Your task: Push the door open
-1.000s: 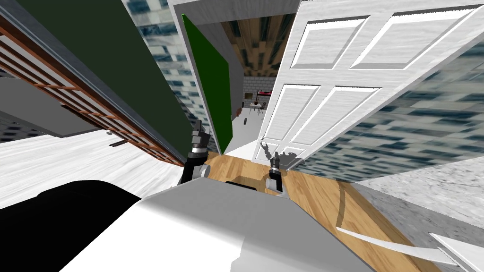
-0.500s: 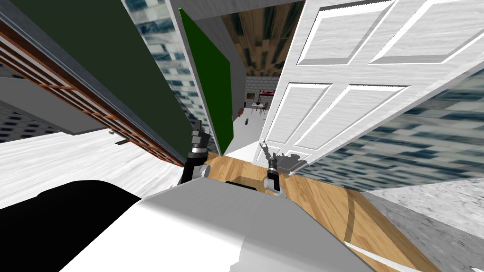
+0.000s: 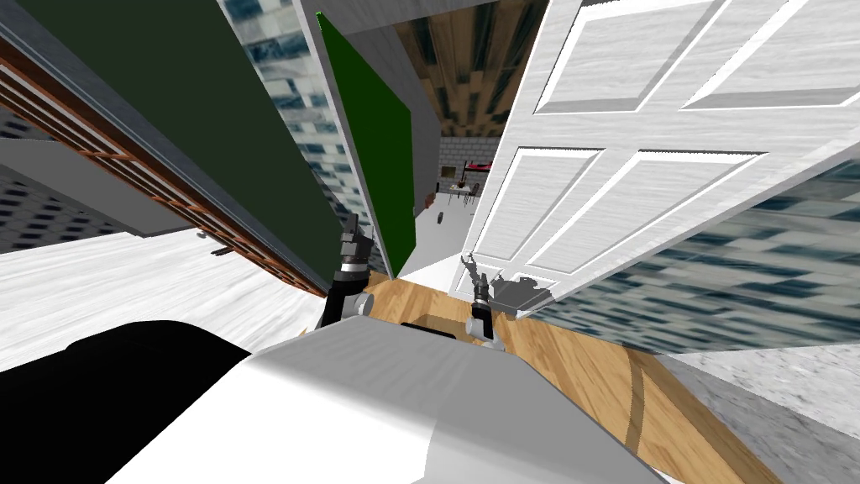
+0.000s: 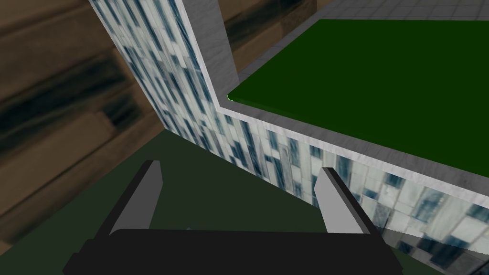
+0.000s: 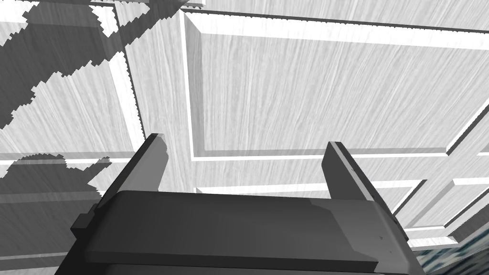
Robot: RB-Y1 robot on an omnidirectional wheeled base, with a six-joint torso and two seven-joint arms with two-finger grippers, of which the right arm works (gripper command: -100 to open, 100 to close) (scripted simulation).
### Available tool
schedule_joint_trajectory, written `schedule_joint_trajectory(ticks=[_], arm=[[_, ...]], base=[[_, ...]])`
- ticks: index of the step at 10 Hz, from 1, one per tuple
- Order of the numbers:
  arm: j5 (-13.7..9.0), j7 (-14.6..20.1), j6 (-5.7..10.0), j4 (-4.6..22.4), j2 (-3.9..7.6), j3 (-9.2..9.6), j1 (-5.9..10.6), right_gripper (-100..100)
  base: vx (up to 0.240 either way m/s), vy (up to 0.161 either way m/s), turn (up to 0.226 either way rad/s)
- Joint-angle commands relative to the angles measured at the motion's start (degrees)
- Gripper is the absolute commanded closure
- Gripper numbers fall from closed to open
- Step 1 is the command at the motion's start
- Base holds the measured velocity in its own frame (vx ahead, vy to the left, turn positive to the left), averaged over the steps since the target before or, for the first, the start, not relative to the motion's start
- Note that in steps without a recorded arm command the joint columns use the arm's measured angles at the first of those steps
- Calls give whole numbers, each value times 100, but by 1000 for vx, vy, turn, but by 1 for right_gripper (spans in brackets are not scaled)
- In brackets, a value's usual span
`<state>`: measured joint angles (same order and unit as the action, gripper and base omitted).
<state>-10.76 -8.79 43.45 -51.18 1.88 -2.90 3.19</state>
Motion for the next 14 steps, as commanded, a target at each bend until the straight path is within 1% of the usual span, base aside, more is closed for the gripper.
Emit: schedule_joint_trajectory(ticks=[1, 4, 5, 7, 8, 11, 12, 13, 14], arm=[[-28, -34, 50, 200, -31, -1, 78, -100], [-76, -102, 108, 503, -105, -1, 196, -100], [-102, -139, 140, 666, -156, -2, 260, -100], [-128, -175, 171, 828, -207, -2, 324, -100], [-152, -210, 201, 982, -256, -2, 384, -100], [-203, -283, 264, 1307, -385, -2, 511, -100], [-199, -261, 274, 1318, -352, -11, 538, -100], [-208, -256, 314, 1362, -165, -24, 538, -100], [-208, -256, 314, 1362, -165, -24, 538, -100]], base=[[85, -37, 47], [80, -28, 48], [100, -33, 67], [89, -34, 46], [77, -32, 62], [102, -33, 50], [38, -23, 13], [129, -6, 33], [144, -11, 20]])
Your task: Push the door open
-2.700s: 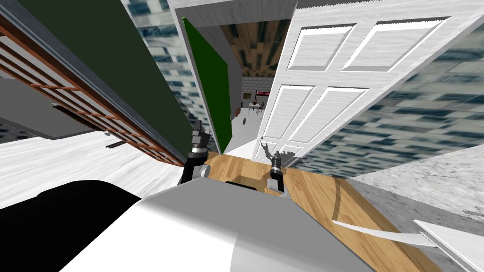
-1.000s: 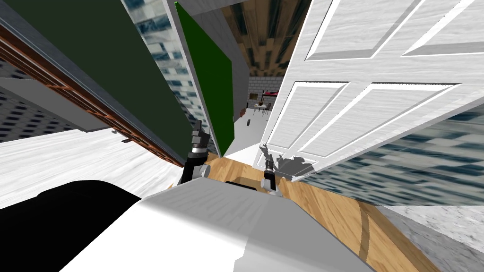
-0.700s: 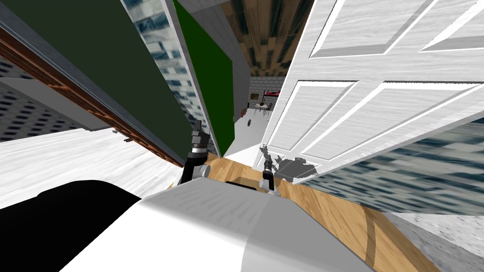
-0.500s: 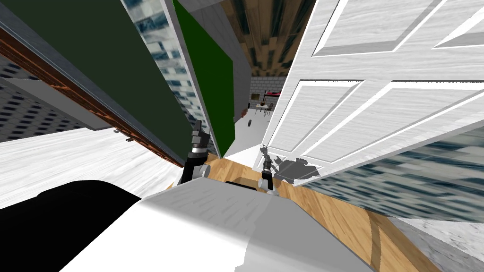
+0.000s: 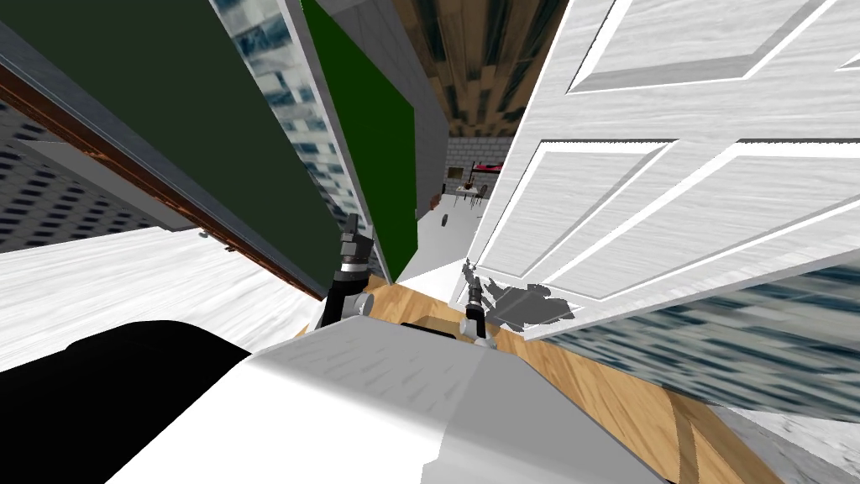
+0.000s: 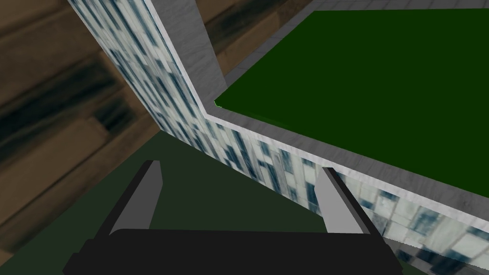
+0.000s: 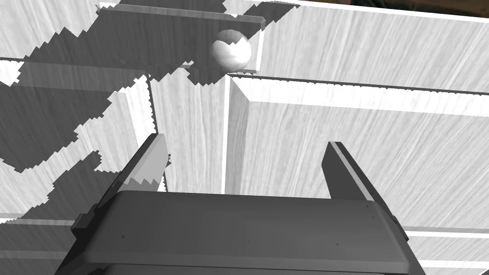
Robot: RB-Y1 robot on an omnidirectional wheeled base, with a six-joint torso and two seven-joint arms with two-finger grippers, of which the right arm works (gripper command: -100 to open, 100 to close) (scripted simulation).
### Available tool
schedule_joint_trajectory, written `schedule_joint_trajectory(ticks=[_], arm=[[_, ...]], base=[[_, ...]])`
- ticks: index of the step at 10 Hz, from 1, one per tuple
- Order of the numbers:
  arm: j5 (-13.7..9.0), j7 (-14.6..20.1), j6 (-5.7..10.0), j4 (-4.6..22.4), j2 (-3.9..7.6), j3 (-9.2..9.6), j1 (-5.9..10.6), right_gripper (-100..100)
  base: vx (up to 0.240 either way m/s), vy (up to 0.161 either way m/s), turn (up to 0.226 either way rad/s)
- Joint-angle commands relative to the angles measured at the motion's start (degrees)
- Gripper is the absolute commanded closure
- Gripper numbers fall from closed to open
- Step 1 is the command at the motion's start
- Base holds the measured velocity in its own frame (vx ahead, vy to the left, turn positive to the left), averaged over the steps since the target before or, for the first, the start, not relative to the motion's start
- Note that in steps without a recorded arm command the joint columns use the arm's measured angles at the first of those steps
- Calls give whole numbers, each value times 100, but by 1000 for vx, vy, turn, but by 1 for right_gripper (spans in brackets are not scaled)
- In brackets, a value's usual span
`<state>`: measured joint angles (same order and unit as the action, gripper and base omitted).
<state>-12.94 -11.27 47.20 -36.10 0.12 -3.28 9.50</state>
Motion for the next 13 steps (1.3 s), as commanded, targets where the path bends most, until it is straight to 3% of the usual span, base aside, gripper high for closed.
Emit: schedule_joint_trajectory(ticks=[1, 4, 6, 8, 9, 10, 13], arm=[[5, -2, -41, -130, 93, 5, -103, -100], [-6, 13, 5, -94, 143, -17, -124, -100], [-13, 22, 34, -72, 78, -30, -138, -100], [-20, 32, 63, -49, -81, -44, -151, -100], [-20, 28, 58, -39, -34, -43, -138, -100], [-20, 28, 58, -39, -34, -43, -138, 100], [-20, 28, 58, -39, -34, -43, -138, 100]], base=[[158, -15, 19], [194, -33, 28], [186, -2, 26], [202, -27, 23], [75, -23, 1], [-16, 8, 3], [-17, 5, 1]])
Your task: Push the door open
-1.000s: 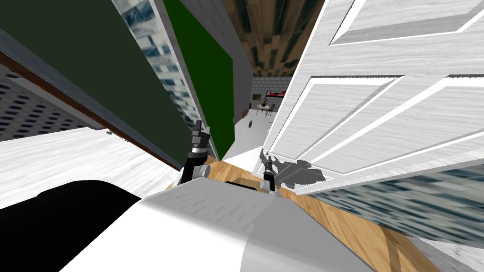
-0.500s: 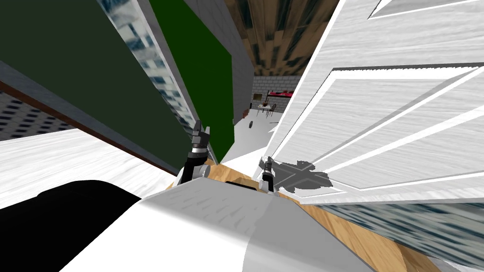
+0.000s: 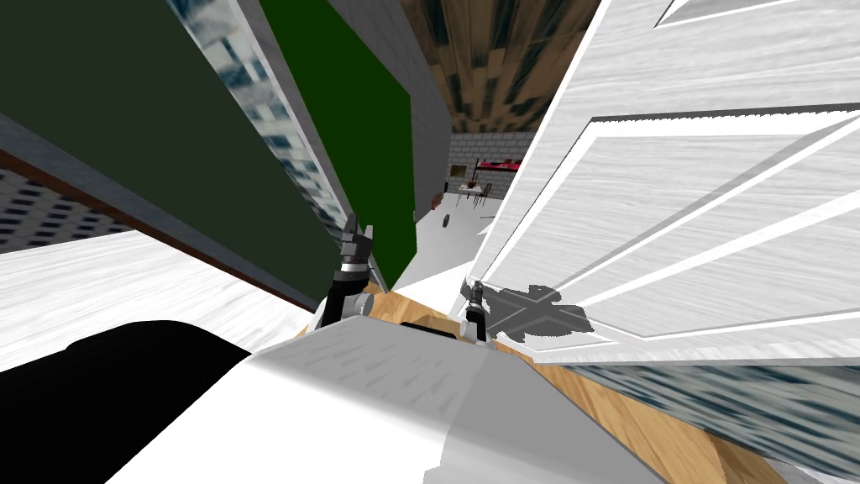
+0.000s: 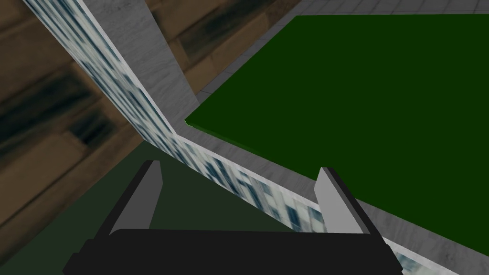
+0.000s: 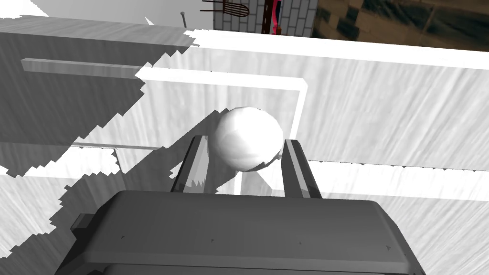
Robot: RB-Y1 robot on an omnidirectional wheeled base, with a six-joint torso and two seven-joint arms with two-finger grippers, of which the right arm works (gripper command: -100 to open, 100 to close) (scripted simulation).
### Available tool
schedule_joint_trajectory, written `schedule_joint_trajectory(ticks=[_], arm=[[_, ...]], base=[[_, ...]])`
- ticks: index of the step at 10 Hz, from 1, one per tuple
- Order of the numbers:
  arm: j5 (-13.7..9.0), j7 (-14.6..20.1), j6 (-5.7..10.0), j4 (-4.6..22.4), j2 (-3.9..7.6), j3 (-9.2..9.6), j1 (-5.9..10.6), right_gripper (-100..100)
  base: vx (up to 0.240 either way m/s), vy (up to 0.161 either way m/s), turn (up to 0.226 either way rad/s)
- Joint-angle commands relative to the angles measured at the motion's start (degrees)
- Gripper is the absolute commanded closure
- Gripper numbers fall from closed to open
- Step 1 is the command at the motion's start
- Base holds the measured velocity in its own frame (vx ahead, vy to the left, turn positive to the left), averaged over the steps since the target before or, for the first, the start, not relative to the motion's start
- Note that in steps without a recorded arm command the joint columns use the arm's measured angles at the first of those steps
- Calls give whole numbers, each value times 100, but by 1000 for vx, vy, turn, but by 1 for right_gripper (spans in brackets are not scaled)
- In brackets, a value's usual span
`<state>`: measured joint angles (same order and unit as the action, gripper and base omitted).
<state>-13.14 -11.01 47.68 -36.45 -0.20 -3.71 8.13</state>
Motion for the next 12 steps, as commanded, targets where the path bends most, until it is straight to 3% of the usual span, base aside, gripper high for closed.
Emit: schedule_joint_trajectory(ticks=[1, 2, 3, 4, 7, 8, 10, 11, 12], arm=[[0, 2, 9, -4, -2, 0, 0, 100], [0, 2, 9, -4, -2, 0, 0, 100], [-48, -20, -6, 9, 110, -76, -5, 100], [-68, -29, -7, 10, 148, -109, -4, 100], [-68, -29, -7, 10, 148, -109, -4, 100], [-129, -55, -9, 13, 248, -206, 0, 100], [-187, -79, -11, 16, 325, -300, 4, 100], [-163, -49, -105, -71, 294, -226, -64, -100], [-163, -49, -105, -71, 294, -226, -64, -100]], base=[[-7, 2, -1], [0, 0, 0], [108, 3, -20], [157, 30, -22], [84, 14, -10], [139, 2, -49], [211, -1, -81], [-38, 58, -41], [-164, 72, -18]])
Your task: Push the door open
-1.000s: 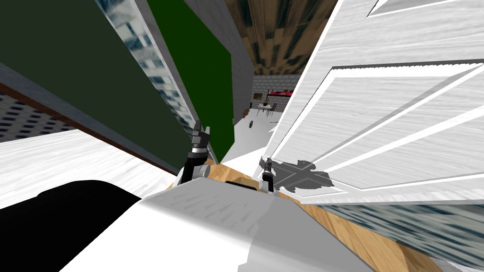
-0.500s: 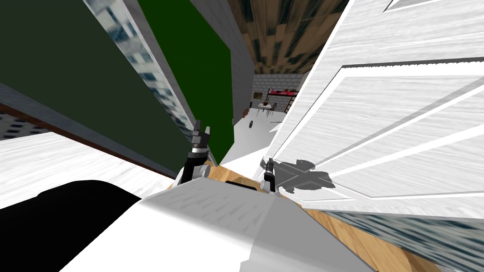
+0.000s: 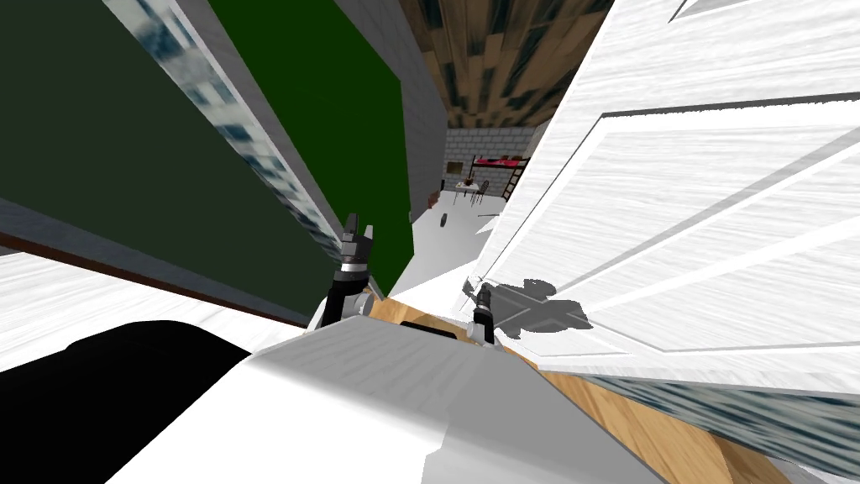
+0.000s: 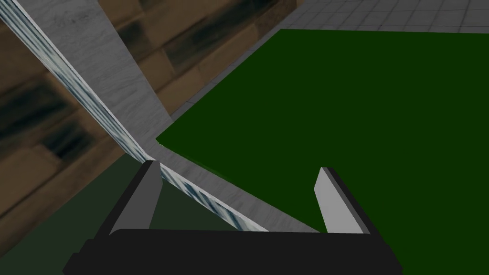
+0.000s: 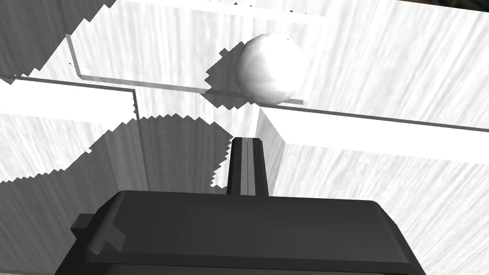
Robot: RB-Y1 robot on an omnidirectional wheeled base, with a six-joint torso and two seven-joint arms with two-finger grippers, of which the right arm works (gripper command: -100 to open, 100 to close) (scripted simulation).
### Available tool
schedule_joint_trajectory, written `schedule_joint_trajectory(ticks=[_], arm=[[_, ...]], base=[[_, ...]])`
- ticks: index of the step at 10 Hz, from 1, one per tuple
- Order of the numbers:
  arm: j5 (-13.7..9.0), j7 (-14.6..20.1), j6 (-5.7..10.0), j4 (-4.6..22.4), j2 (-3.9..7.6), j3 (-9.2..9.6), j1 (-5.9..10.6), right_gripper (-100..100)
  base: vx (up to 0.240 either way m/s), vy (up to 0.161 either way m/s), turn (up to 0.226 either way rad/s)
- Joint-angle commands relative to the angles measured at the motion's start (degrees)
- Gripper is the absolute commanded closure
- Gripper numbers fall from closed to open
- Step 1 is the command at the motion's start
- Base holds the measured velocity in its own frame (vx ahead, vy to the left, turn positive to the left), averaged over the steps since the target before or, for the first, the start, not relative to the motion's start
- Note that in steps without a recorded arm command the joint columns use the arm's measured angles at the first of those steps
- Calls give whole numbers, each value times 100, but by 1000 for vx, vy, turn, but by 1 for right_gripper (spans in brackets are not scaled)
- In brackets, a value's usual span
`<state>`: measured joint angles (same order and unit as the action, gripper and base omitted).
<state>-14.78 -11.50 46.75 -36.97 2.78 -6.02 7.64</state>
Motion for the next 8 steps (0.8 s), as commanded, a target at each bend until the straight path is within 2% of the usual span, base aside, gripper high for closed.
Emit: schedule_joint_trajectory(ticks=[1, 4, 6, 7, 8], arm=[[-3, 4, -25, -31, -11, 9, -8, -100], [-19, 17, -68, -68, -106, 22, 12, -100], [-29, 26, -95, -93, -229, 31, 25, -100], [-25, 16, -96, -105, -196, 28, 11, -100], [-35, 14, -72, -91, -119, 17, 6, -100]], base=[[-170, 75, -17], [-189, 95, -30], [-203, 72, -33], [-85, 24, -7], [79, -12, 35]])
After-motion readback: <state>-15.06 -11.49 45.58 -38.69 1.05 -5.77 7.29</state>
